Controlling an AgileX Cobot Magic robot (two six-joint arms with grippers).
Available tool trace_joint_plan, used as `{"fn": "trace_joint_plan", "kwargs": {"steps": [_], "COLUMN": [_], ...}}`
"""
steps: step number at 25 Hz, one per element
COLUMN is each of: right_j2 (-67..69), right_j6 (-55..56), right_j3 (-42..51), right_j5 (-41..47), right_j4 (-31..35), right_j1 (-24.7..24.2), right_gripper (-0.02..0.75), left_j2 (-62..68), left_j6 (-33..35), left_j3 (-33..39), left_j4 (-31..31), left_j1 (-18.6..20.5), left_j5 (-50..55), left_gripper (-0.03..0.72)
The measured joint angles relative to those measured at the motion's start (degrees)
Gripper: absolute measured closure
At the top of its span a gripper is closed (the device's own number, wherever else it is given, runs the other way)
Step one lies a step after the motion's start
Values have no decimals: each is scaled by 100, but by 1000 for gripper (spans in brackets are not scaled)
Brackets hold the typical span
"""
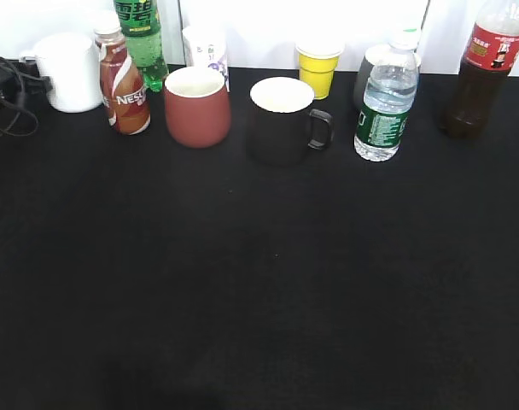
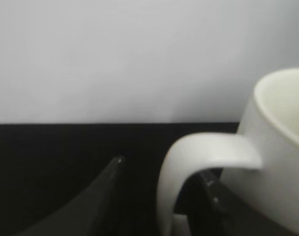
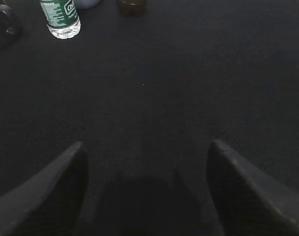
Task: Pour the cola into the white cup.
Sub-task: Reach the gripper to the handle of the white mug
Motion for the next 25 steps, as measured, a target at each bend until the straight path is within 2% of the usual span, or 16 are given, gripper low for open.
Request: {"fn": "trace_joint_plan", "kwargs": {"steps": [8, 11, 12, 14, 16, 21, 25], "right_j2": [0, 0, 0, 0, 0, 0, 0], "right_j6": [0, 0, 0, 0, 0, 0, 0], "right_j3": [0, 0, 0, 0, 0, 0, 0], "right_j5": [0, 0, 0, 0, 0, 0, 0], "right_j4": [0, 0, 0, 0, 0, 0, 0], "right_j1": [0, 0, 0, 0, 0, 0, 0], "right_gripper": [166, 166, 166, 166, 166, 166, 166], "left_j2": [94, 219, 227, 238, 238, 207, -375], "left_j6": [-16, -47, -65, -85, -121, -127, -67], "left_j3": [-103, -349, -385, -409, -420, -384, 299], "left_j4": [-6, 11, 19, 244, 479, 527, 564], "left_j1": [0, 0, 0, -5, -5, 0, 0], "left_j5": [-129, -86, -73, -98, -132, -144, 27], "left_gripper": [419, 432, 477, 649, 650, 650, 651]}}
